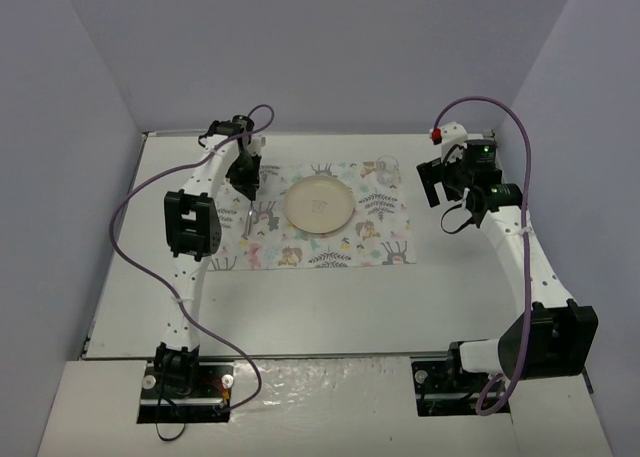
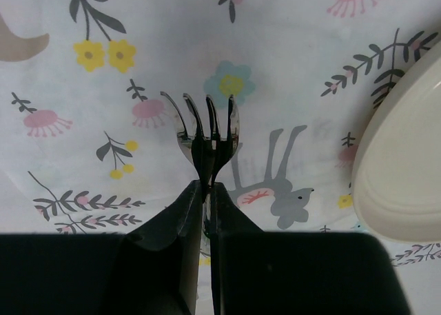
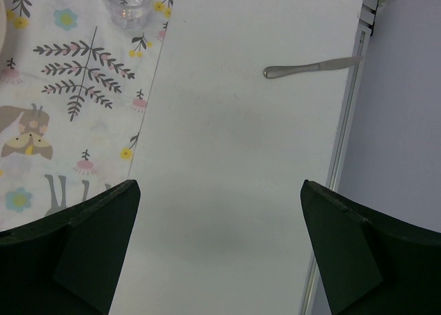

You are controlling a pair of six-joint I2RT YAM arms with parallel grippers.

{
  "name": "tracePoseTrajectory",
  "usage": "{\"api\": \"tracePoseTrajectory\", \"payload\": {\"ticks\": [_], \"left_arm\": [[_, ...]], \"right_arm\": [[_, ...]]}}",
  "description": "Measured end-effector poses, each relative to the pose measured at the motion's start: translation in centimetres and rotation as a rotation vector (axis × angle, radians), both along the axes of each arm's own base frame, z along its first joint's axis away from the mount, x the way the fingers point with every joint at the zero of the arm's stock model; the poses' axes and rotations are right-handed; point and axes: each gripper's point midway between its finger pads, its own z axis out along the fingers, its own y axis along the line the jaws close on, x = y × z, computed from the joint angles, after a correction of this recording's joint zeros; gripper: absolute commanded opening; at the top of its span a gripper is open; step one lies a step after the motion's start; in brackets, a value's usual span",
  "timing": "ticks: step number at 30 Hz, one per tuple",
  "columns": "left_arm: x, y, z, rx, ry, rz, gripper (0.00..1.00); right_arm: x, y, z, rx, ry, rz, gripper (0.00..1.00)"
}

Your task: Set the dinner table for one person

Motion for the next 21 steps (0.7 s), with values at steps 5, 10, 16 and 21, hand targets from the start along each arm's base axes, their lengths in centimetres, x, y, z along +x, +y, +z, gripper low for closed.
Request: {"api": "tracePoseTrajectory", "payload": {"ticks": [5, 10, 16, 21], "left_arm": [[-0.2, 0.8, -0.6, -0.012, 0.026, 0.032, 0.00], [-1.1, 0.8, -1.6, -0.026, 0.070, 0.041, 0.00], [-1.4, 0.4, -1.8, -0.047, 0.084, 0.036, 0.09], [-1.4, 0.3, -1.8, -0.052, 0.085, 0.035, 0.19]], "right_arm": [[0.0, -0.2, 0.0, 0.001, -0.001, -0.006, 1.00], [0.0, -0.1, -0.3, 0.012, 0.004, 0.000, 1.00], [-0.2, -0.3, -0.9, 0.018, 0.018, -0.003, 1.00], [-0.2, -0.2, -1.0, 0.021, 0.018, -0.001, 1.00]]}}
